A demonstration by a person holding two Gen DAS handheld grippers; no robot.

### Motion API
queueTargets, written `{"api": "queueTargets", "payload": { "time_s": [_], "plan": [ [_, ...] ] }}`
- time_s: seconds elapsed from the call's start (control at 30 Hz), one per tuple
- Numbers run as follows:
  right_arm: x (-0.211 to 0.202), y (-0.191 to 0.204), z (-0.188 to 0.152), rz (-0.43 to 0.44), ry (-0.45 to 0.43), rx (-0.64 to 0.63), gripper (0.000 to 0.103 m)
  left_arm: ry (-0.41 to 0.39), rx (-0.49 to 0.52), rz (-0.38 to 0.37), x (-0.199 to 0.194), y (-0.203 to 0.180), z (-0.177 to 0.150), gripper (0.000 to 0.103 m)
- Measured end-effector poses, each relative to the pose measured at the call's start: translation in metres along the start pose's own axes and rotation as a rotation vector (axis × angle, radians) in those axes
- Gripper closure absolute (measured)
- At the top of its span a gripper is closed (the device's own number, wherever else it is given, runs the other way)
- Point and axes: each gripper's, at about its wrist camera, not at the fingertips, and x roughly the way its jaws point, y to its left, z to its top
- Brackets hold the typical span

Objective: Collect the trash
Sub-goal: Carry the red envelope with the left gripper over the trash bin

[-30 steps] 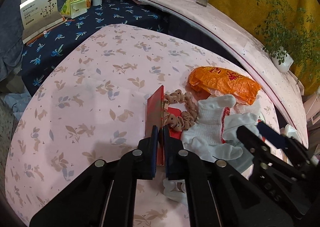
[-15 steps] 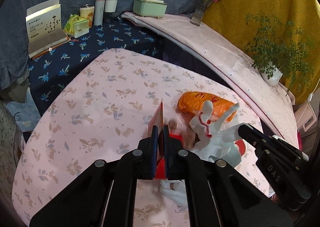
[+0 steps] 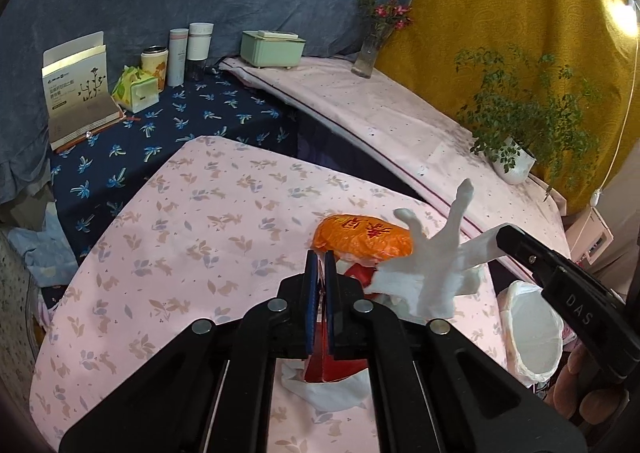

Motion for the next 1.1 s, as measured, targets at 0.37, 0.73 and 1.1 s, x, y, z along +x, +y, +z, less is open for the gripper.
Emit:
{"api": "queueTargets", "payload": {
  "time_s": [0.37, 0.73, 1.1],
  "plan": [
    [-0.04, -0.046, 0.016, -0.048, -0.081, 0.05, 0.099, -0.021, 0.042, -0.082, -0.01, -0.047, 0.012, 0.1],
    [-0.074, -0.127, 0.008, -0.178, -0.119, 0.152, 0.099, 0.009, 0.124, -0.204, 0.001, -0.127, 0.013, 0.1],
    [-0.095, -0.216, -0.028, -0.311, -0.09, 0.273, 0.099, 0.091, 0.232, -0.328, 0.031, -0.226, -0.015, 0.1]
  ]
}}
